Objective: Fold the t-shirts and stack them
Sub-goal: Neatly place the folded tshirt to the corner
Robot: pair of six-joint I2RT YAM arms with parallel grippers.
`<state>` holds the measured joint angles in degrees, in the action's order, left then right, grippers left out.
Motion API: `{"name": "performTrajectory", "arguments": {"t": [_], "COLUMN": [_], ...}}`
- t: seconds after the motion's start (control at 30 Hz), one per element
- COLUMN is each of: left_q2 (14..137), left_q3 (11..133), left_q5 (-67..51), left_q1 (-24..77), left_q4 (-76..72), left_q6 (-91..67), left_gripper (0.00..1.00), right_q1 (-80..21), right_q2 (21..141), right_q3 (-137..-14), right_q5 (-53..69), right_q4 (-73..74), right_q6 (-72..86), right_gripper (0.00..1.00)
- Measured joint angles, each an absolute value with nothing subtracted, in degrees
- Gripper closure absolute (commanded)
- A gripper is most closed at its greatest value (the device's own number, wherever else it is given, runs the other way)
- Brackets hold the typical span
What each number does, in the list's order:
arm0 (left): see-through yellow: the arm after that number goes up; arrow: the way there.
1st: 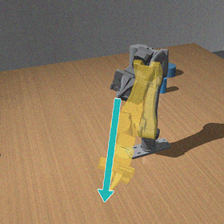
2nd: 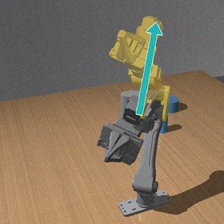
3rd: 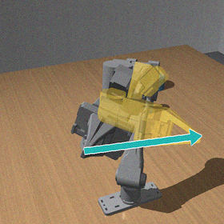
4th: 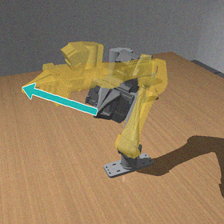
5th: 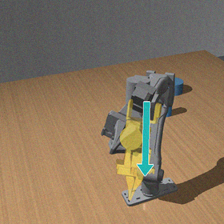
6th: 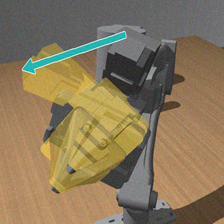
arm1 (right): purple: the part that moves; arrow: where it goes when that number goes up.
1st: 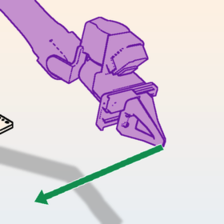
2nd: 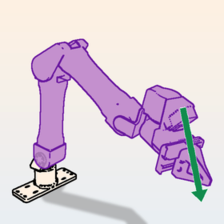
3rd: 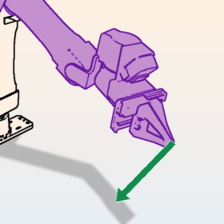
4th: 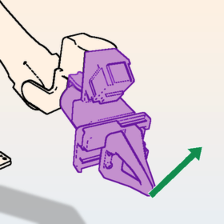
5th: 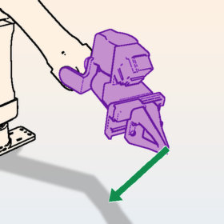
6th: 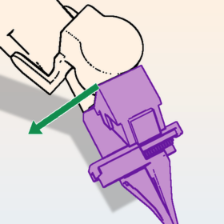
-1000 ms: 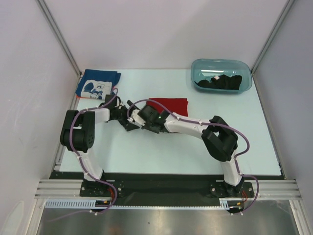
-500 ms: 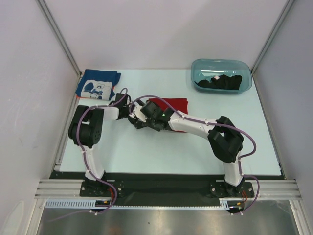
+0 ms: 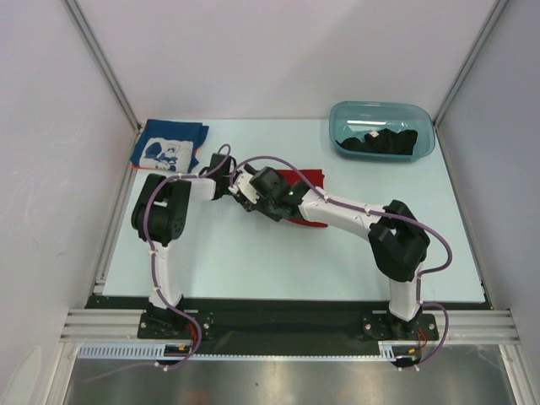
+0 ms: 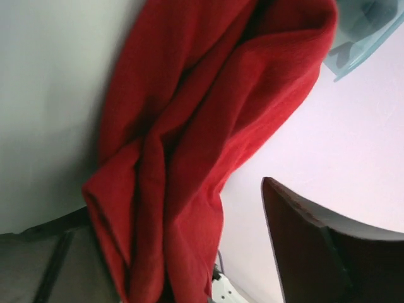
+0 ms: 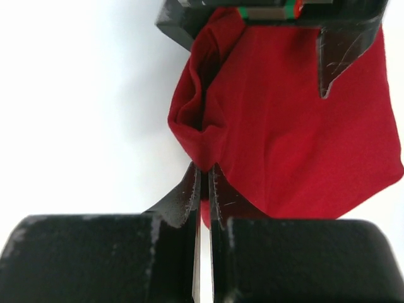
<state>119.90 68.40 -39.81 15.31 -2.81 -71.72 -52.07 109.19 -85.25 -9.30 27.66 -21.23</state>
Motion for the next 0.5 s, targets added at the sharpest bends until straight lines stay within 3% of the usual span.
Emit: {"name": "performTrajectory", "arguments": {"t": [0.1,0.13,0.2,0.23,0.27,0.3,0.5], "left_q2": [120.3,120.6,121.1,121.4,121.6,121.8,122.0], "left_q3": [68.4,68.5,68.8,69.0,69.4,70.0,75.8], "left_q5": [-38.8,-38.4,-37.3,-36.9,-36.4,-35.7,-32.6], "left_q1": [15.7,15.9,16.1,16.1,16.1,16.2,16.5], "left_q4": [-3.2,-3.4,-3.0,-2.6,-2.0,-1.4,5.6], "left_q6": [-70.9,-70.2,-68.3,-66.8,-65.7,-64.0,-53.1], "left_gripper": [0.43,0.55,0.66,0.82,0.9,1.0,1.0], "right_q1": [-52.1,-52.1,-52.0,-51.9,-51.8,-51.6,-49.3], "right_q2": [109.2,109.2,108.9,108.7,108.4,107.9,99.4], "right_q3": [-85.1,-85.0,-84.5,-84.2,-84.0,-83.7,-82.5], "right_q5": [-8.3,-7.9,-7.1,-6.7,-6.4,-6.2,-6.0], "right_q4": [27.2,27.0,26.5,26.3,26.3,26.1,30.3], "right_q6": [-20.4,-19.9,-18.8,-17.8,-16.6,-15.5,-6.0], "right_gripper": [0.96,0.86,0.72,0.53,0.37,0.14,0.0]}}
